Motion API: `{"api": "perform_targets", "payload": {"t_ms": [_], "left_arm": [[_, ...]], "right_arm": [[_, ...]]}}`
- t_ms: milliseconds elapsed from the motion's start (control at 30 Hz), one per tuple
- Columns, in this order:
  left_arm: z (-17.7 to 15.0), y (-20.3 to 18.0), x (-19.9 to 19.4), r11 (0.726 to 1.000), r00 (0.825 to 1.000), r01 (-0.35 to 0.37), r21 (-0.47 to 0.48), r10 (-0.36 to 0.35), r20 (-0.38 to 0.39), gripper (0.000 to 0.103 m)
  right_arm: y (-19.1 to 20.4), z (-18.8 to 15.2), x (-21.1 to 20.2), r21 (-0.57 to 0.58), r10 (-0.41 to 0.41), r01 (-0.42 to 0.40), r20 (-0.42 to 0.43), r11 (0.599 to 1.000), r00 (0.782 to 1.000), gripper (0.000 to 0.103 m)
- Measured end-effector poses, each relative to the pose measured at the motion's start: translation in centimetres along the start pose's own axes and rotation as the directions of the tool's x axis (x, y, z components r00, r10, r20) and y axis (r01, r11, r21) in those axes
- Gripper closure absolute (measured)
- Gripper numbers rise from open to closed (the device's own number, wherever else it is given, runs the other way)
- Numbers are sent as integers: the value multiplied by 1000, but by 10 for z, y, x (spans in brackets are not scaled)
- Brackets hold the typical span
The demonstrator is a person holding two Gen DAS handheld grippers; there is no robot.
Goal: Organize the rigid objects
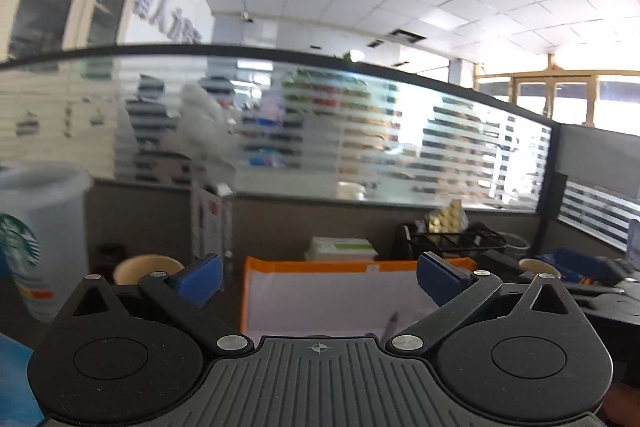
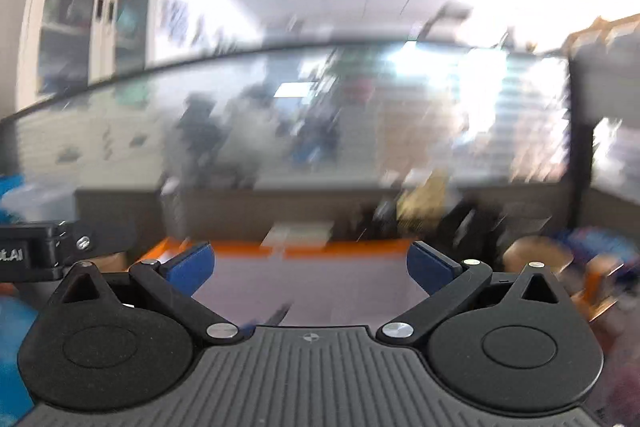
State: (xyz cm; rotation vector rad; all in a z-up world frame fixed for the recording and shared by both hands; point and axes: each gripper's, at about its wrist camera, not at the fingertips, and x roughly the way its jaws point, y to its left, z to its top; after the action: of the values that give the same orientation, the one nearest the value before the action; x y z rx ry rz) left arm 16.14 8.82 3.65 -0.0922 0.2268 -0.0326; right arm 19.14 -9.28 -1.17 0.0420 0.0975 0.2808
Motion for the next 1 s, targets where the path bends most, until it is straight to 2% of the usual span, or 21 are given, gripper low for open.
{"api": "perform_targets", "payload": {"t_ms": [67,133,233,367,500,600,733,1000], "left_arm": [[3,-2,-4,999,999,-32,21,32,10,0],[6,-3,-6,999,999,-38,26,38,14,0],[7,-4,-7,999,999,-38,28,38,16,0],[3,-7,-4,995,997,-80,62,80,1,0],[-2,-5,2,993,994,-106,56,108,-27,0],[-7,-4,-5,990,991,-134,49,132,36,0],[-5,-1,-7,995,995,-99,35,98,28,0],[-7,-1,-4,994,995,-103,35,103,8,0]], "right_arm": [[-3,-3,-9,43,-19,16,63,999,998,0],[-8,-6,-11,95,-23,14,89,995,996,0],[-14,-10,-5,138,8,-14,48,990,999,0],[-12,-16,5,119,16,-14,-20,993,1000,0],[-8,-20,1,89,9,-7,-18,996,1000,0],[-7,-22,0,70,-7,8,-15,998,1000,0],[-8,-23,1,73,-8,10,-21,997,1000,0],[-6,-25,3,57,-13,14,-33,998,999,0]]}}
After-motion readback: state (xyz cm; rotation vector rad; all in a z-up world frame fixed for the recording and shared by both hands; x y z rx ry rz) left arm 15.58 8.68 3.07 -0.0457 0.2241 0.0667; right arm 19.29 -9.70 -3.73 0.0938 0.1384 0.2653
